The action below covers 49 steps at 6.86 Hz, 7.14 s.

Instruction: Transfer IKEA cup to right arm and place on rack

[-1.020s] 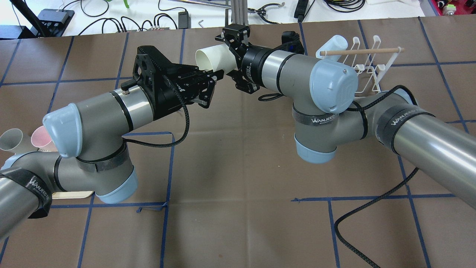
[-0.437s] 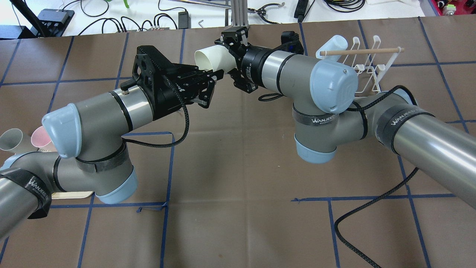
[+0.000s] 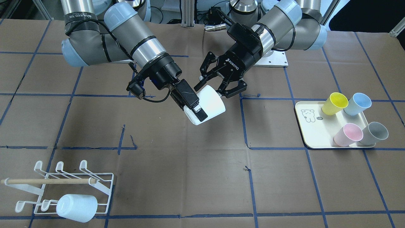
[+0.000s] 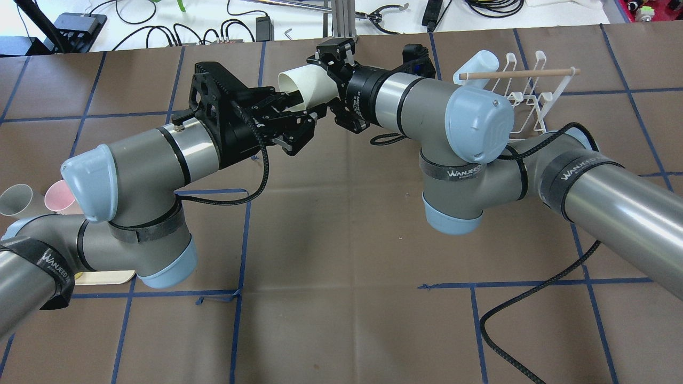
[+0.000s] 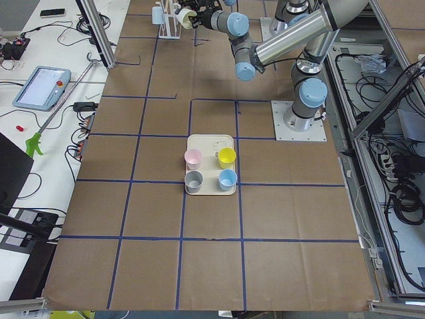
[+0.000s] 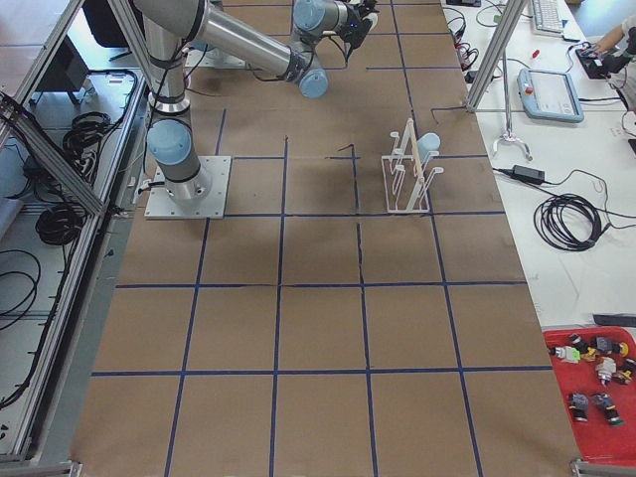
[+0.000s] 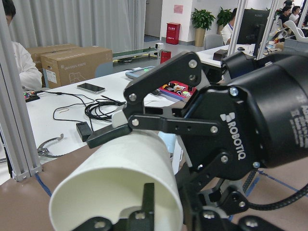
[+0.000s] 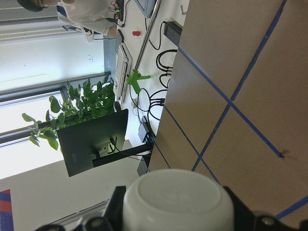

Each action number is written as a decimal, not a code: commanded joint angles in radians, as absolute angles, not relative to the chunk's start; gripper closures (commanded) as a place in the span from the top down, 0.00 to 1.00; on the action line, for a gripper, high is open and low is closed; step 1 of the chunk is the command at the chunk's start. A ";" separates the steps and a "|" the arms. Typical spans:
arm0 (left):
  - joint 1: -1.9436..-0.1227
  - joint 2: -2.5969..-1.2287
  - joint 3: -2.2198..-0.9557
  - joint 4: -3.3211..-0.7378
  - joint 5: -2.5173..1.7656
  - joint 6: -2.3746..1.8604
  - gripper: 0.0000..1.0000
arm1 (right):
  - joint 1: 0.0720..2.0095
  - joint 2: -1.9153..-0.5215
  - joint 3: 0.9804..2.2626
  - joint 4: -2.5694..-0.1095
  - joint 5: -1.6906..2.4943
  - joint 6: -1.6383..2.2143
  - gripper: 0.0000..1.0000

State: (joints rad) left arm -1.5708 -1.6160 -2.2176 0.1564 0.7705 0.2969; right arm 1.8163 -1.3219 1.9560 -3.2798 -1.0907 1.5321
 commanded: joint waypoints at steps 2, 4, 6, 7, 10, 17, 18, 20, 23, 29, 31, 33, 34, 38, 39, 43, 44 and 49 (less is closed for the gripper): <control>-1.522 -1.597 -2.224 0.153 0.782 0.288 0.99 | 1.812 -1.301 1.928 -3.287 -1.097 1.528 0.22; -1.404 -1.551 -2.229 0.093 0.775 0.290 0.99 | 1.780 -1.267 1.889 -3.289 -1.101 1.464 0.11; -1.345 -1.499 -2.189 -0.151 0.837 0.298 0.99 | 1.677 -1.261 1.847 -3.287 -1.109 1.427 0.09; -1.347 -1.520 -2.119 -0.284 0.997 0.298 0.99 | 1.645 -1.262 1.845 -3.292 -1.174 1.288 0.09; -1.385 -1.554 -1.910 -0.796 1.316 0.296 0.99 | 1.574 -1.262 1.853 -3.303 -1.360 0.764 0.09; -1.561 -1.566 -1.617 -1.485 1.578 -0.003 1.00 | 1.290 -1.134 1.804 -3.497 -1.371 -0.007 0.09; -1.559 -1.556 -1.635 -1.485 1.572 -0.002 1.00 | 1.289 -1.093 1.768 -3.499 -1.367 -0.011 0.09; -1.545 -1.555 -1.634 -1.485 1.575 0.006 1.00 | 1.243 -1.028 1.752 -3.520 -1.341 -0.076 0.09; -1.502 -1.557 -1.632 -1.491 1.582 0.014 1.00 | 1.241 -0.977 1.756 -3.577 -1.327 -0.078 0.09; -1.545 -1.560 -1.629 -1.489 1.580 -0.034 1.00 | 1.241 -0.960 1.796 -3.577 -1.336 -0.107 0.81; -1.537 -1.557 -1.635 -1.486 1.572 -0.020 1.00 | 1.244 -0.965 1.793 -3.564 -1.336 -0.091 1.00; -1.534 -1.557 -1.635 -1.486 1.572 -0.017 1.00 | 1.253 -1.001 1.795 -3.533 -1.345 -0.091 1.00; -1.532 -1.557 -1.635 -1.486 1.572 -0.017 1.00 | 1.255 -1.049 1.792 -3.411 -1.344 -0.091 1.00; -1.536 -1.557 -1.635 -1.486 1.571 -0.018 1.00 | 1.359 -1.319 1.705 -2.670 -1.409 -0.092 1.00; -1.537 -1.557 -1.635 -1.486 1.572 -0.018 1.00 | 1.400 -1.357 1.650 -2.496 -1.470 -0.089 1.00; -1.537 -1.555 -1.634 -1.486 1.572 -0.018 1.00 | 1.483 -1.541 1.546 -1.842 -1.477 -0.045 1.00; -1.537 -1.555 -1.634 -1.486 1.572 -0.018 1.00 | 1.511 -1.601 1.543 -1.684 -1.480 -0.002 1.00; -1.537 -1.555 -1.635 -1.486 1.572 -0.018 1.00 | 1.601 -1.684 1.549 -1.582 -1.540 0.038 1.00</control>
State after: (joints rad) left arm -1.5370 -1.5560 -1.6339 -1.4864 1.5723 -0.0184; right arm 1.5992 -1.6857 1.5501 -1.5716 -1.5416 0.0403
